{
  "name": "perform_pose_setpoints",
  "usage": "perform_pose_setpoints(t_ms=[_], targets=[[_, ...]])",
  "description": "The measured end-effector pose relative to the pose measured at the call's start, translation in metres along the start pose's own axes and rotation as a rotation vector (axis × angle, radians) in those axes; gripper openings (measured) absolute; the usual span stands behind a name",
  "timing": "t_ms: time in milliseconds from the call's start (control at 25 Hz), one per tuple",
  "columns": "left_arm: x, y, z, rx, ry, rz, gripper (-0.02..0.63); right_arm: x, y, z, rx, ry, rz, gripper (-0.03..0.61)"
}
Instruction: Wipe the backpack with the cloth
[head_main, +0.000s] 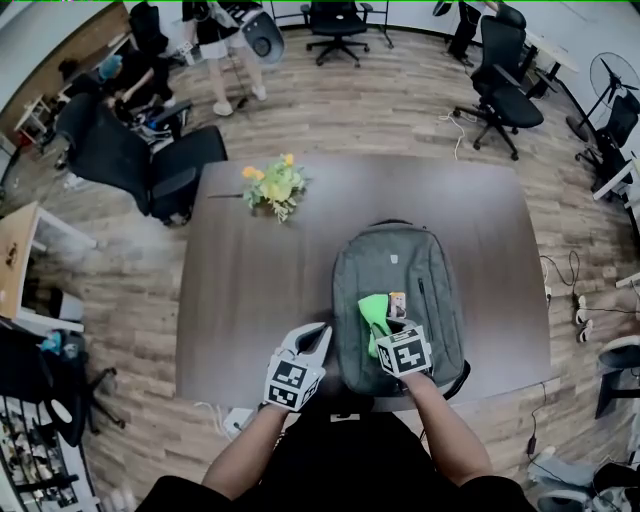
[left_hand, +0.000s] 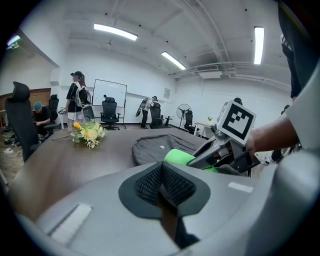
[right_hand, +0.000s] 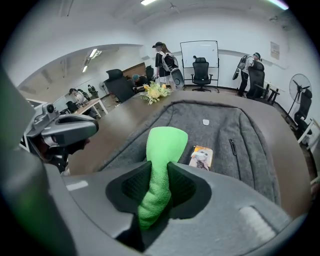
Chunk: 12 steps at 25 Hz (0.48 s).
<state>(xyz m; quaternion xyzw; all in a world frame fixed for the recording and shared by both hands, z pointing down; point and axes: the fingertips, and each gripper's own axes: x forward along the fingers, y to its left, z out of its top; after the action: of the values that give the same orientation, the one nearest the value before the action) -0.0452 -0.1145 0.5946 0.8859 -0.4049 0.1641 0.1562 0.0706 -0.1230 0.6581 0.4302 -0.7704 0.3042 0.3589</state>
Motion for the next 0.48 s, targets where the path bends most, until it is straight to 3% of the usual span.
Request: perform_pose_setpoints(t_ms=[480], targets=[[0.007, -0.01, -0.004, 0.017, 0.015, -0.04, 0.02, -0.018, -0.042, -0.01, 0.046, 0.035, -0.06, 0.097]])
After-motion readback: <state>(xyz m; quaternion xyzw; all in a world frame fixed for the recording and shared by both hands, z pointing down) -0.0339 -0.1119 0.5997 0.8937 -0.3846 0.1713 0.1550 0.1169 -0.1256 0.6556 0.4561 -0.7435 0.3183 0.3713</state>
